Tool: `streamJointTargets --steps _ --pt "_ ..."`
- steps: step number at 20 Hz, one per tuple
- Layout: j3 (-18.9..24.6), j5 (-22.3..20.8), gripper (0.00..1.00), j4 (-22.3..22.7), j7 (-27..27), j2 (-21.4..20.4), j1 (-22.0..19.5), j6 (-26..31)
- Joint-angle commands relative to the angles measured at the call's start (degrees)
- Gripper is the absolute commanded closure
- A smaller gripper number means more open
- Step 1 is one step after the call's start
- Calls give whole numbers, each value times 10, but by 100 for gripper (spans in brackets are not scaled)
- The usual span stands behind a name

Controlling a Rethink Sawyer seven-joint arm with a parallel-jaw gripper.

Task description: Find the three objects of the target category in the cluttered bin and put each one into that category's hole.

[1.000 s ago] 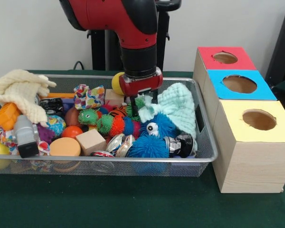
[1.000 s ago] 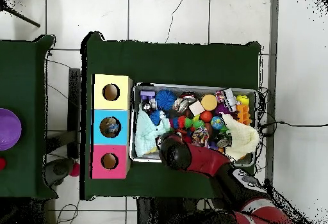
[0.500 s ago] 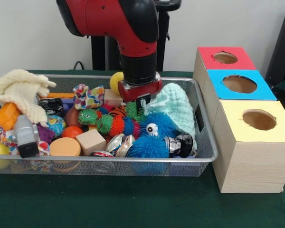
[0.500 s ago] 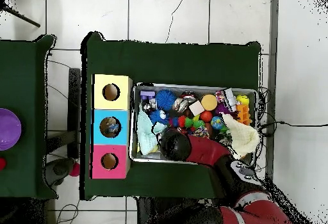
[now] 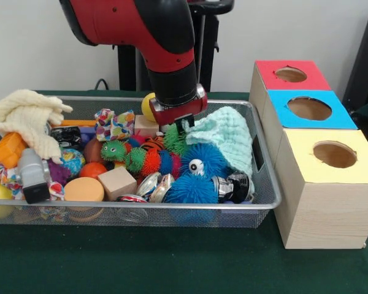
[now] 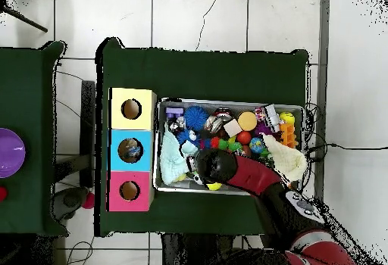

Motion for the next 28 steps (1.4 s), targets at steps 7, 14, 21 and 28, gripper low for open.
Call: streamJointTargets --steps 7,14,21,28 --pt "290 194 100 162 151 14 -156 -23" --pt "322 197 100 175 151 41 -180 -63" --pt "275 157 100 163 110 24 -164 -38" --pt "136 52 100 65 25 -4 -91 -23"
